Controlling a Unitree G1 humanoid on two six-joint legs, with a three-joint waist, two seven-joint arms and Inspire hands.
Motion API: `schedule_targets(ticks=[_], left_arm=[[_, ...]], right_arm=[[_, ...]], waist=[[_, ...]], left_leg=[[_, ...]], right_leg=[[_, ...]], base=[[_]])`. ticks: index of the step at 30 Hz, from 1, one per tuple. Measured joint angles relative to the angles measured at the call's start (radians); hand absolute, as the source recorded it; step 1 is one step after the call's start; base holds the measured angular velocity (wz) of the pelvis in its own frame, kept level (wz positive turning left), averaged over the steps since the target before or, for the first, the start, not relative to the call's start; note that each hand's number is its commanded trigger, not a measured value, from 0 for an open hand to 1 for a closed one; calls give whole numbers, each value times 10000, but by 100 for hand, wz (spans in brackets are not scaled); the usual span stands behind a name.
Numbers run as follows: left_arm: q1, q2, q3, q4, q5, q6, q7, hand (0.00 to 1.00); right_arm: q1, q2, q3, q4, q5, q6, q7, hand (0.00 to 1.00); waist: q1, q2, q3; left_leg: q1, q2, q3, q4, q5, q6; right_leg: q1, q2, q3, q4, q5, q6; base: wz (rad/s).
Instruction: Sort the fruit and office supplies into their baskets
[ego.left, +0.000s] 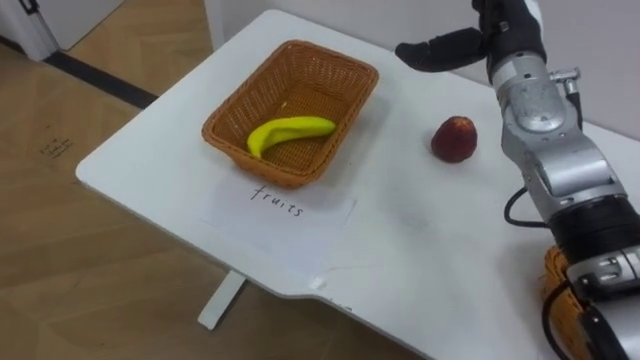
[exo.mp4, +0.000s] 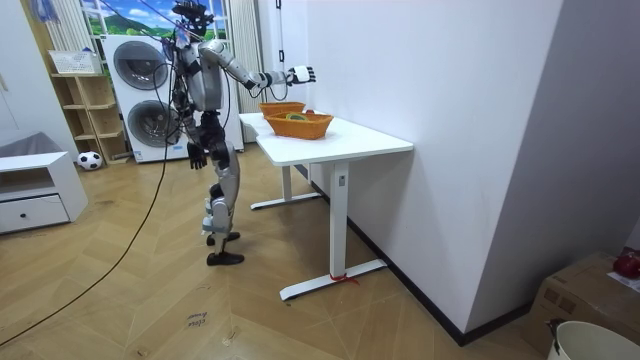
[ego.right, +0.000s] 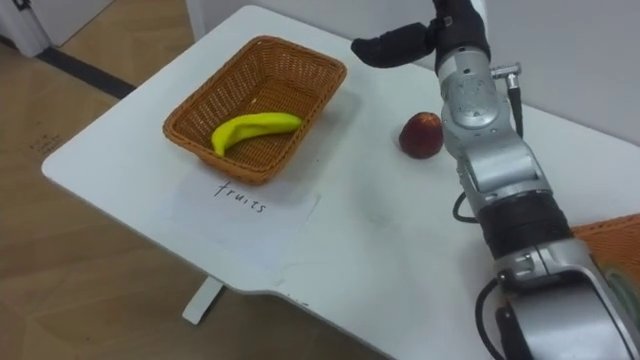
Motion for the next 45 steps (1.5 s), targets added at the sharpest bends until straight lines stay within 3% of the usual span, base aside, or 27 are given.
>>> schedule_targets(ticks=[6,14,27,34,45], left_arm=[[51,-19,-16,-1,-48,-4,93,0],[-317,32,-391,39,-127,-81,214,0],[-789,35,-411,221,-564,-298,211,0],[-1001,34,-594,599,-934,-397,203,0],[-1343,36,-617,959,-926,-534,224,0]], right_arm=[[-12,0,1,218,193,0,141,0],[-23,4,70,1194,307,-89,206,0],[-23,5,431,1442,438,-203,464,0],[-23,7,426,2091,428,-203,478,0],[-23,11,425,2134,278,-341,432,0]], waist=[[-36,-44,14],[-174,-287,59],[-157,-322,68],[-163,-423,141],[-175,-414,152]], left_leg=[[-59,5,55,-6,0,0],[-621,37,100,96,57,24],[-965,74,218,67,60,27],[-999,100,322,56,60,27],[-1145,187,444,50,60,22]], right_leg=[[-65,5,-2,-6,0,0],[-599,12,43,2,39,-41],[-1028,17,199,-20,58,-47],[-1107,33,328,-15,59,-47],[-1312,122,436,-4,115,-121]], base=[[-2],[0],[-2],[-4],[-3]])
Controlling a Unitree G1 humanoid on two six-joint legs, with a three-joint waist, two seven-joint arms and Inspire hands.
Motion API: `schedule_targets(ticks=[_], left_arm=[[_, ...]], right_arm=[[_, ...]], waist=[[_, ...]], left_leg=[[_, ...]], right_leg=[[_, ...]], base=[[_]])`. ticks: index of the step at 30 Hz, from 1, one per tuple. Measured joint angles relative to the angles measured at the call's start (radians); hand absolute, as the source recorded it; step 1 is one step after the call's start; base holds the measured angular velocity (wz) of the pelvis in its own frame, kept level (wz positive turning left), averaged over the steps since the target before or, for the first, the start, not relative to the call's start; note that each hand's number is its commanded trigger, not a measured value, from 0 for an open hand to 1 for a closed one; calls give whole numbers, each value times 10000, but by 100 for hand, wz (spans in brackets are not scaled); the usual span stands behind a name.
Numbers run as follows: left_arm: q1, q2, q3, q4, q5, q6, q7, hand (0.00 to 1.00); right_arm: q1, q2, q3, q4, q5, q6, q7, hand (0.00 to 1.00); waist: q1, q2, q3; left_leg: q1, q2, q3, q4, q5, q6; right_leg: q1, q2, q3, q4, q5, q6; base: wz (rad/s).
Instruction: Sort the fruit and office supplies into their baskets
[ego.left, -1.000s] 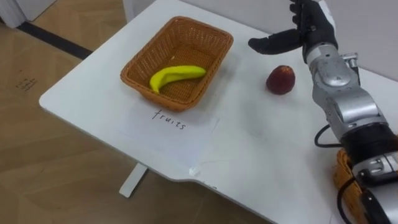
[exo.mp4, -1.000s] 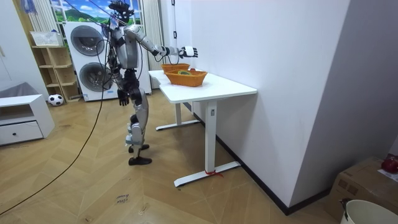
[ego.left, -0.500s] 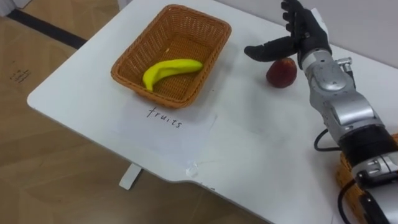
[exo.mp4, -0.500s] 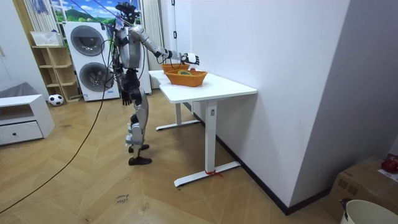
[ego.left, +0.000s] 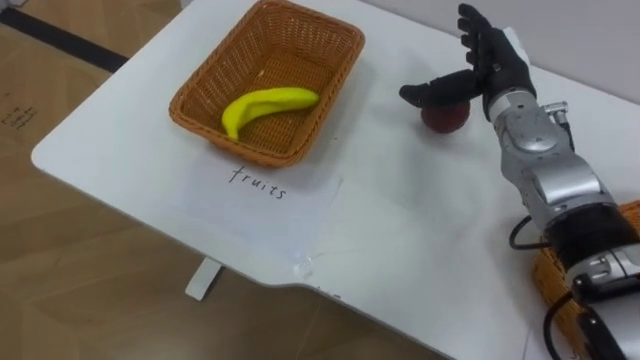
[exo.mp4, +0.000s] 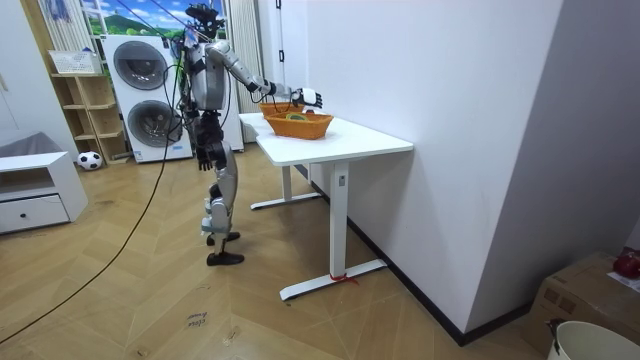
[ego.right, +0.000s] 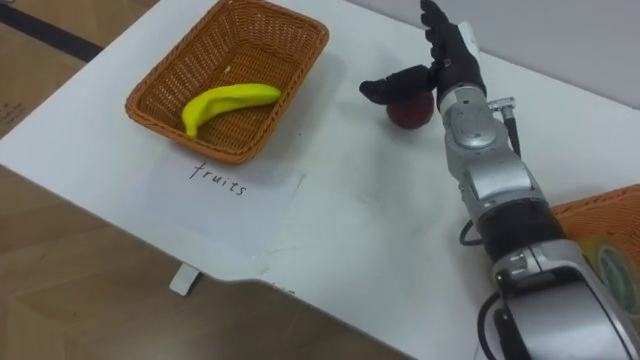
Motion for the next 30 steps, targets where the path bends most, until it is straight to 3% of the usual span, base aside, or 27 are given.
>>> schedule_targets(ticks=[5,13,18,23,30], left_arm=[[-45,1,-69,-35,-2,-90,152,0],[-83,-2,-248,-57,-8,-154,191,0],[-144,-4,-279,-331,-213,-166,191,0],[-166,8,-365,-441,-207,-211,200,0],[-168,10,-400,-409,-213,-210,192,0]], right_arm=[[0,-1,0,27,-33,-6,-106,0],[0,-1,-2,26,-692,-12,-105,0],[2,0,90,276,-818,-83,-104,0],[10,-3,744,1202,-1221,-120,-77,0],[11,-3,772,1662,-1523,-119,-69,0]], waist=[[-20,105,55],[-24,296,35],[-7,301,33],[18,282,21],[18,234,-12]], left_leg=[[-72,-18,1,33,0,0],[-129,-13,14,32,1,-1],[-124,-16,32,33,2,-1],[-100,-6,98,30,3,-1],[-117,3,135,32,5,-1]], right_leg=[[-61,-20,-2,-10,8,14],[-124,-17,-3,-7,9,15],[-112,-22,15,-7,12,15],[-112,-27,0,3,17,14],[-142,-27,-2,7,38,6]], base=[[0],[0],[0],[-2],[0]])
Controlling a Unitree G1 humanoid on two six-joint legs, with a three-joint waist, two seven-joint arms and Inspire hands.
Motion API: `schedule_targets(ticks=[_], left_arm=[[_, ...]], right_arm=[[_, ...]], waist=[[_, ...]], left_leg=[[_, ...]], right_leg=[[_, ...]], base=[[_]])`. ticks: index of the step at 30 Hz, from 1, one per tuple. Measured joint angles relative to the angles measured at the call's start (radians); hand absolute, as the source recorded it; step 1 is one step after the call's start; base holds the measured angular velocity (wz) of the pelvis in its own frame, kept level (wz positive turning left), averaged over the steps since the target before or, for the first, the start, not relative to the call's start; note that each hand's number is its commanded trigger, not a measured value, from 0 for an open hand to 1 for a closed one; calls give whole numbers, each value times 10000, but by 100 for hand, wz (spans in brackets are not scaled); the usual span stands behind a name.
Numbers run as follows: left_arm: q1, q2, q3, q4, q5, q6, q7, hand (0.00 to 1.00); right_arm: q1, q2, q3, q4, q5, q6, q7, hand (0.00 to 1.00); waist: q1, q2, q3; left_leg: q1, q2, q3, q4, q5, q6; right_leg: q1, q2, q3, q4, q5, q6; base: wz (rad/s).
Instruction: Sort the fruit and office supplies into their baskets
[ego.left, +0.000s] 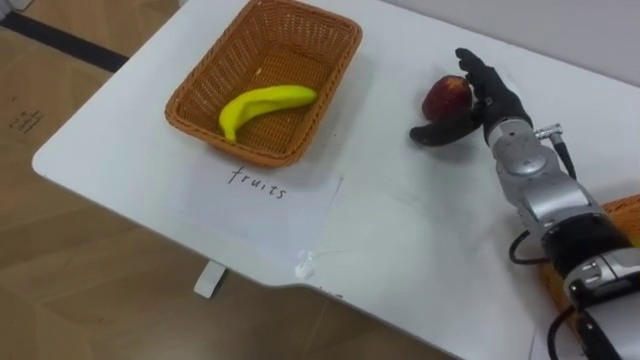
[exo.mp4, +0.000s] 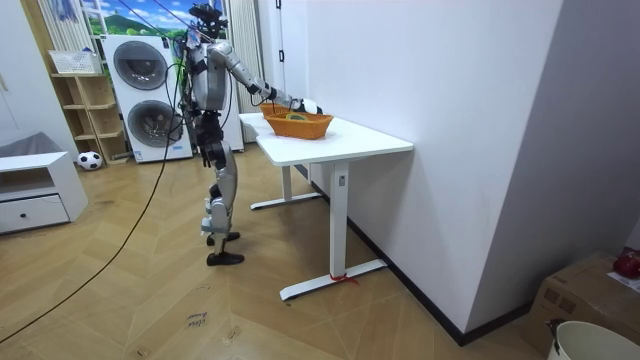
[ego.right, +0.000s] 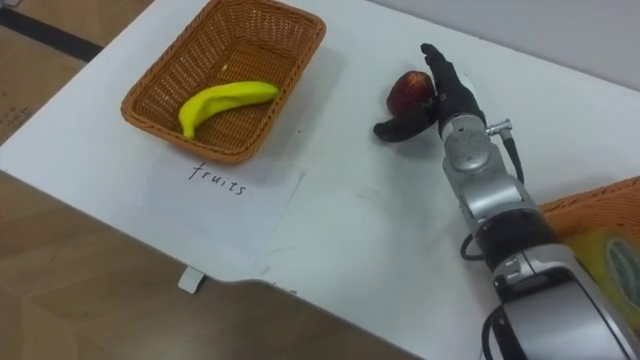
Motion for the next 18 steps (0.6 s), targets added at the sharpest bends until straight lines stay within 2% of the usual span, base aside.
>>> schedule_targets(ticks=[18], left_arm=[[-6,0,7,210,-184,-49,-3,0]], right_arm=[[0,-1,-3,295,-44,-62,-1,0]], waist=[[8,-14,-8]], left_leg=[[20,5,2,0,4,-3]], right_leg=[[18,-2,3,-7,13,2]], base=[[0]])
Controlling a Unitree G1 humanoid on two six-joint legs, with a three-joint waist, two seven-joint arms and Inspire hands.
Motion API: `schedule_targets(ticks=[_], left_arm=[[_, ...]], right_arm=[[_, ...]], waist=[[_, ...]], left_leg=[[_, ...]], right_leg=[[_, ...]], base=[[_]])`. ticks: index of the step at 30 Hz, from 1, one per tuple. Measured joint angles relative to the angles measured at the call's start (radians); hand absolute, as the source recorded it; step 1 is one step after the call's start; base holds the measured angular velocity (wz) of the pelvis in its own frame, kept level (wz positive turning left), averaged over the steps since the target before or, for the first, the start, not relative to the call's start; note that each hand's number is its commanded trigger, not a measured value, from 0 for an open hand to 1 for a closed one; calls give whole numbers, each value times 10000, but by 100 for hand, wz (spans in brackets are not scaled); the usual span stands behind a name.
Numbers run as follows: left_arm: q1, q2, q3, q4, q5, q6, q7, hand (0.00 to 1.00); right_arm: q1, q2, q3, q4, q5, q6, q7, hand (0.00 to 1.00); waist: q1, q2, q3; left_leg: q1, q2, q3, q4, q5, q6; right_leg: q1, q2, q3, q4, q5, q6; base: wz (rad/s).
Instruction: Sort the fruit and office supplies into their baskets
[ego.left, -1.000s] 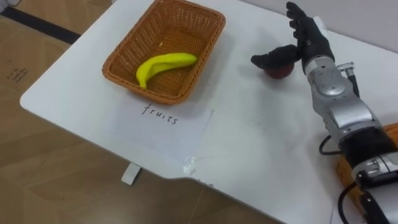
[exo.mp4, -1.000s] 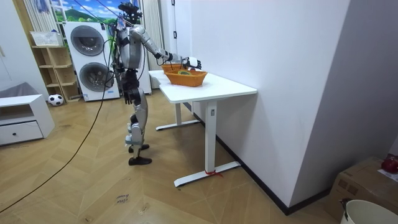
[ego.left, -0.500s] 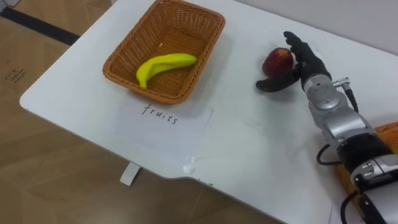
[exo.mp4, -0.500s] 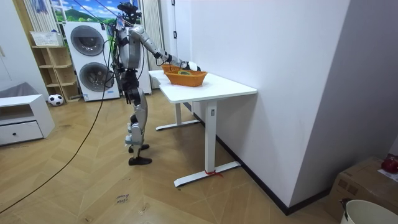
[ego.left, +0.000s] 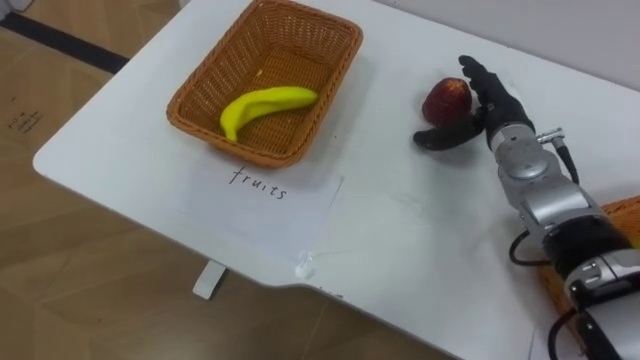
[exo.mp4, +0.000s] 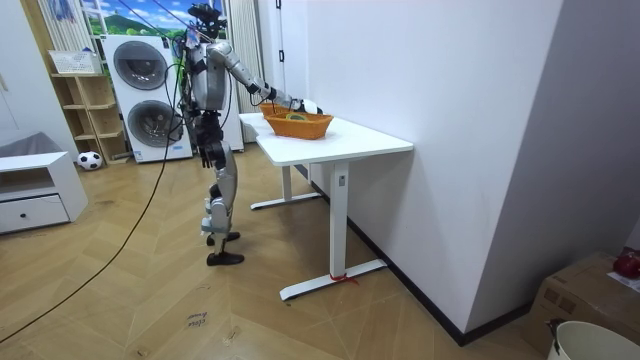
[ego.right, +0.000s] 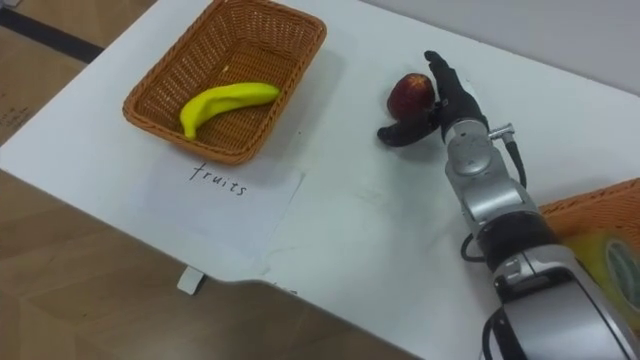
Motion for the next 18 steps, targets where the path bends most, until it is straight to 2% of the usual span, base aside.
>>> schedule_targets(ticks=[18], left_arm=[[-19,0,30,190,6,-104,-25,0]], right_arm=[[-2,-2,-91,30,-52,-5,-15,0]], waist=[[41,-65,7]], left_leg=[[-31,1,-4,-6,1,0]], right_leg=[[-34,-1,-8,5,1,-1]], base=[[0]])
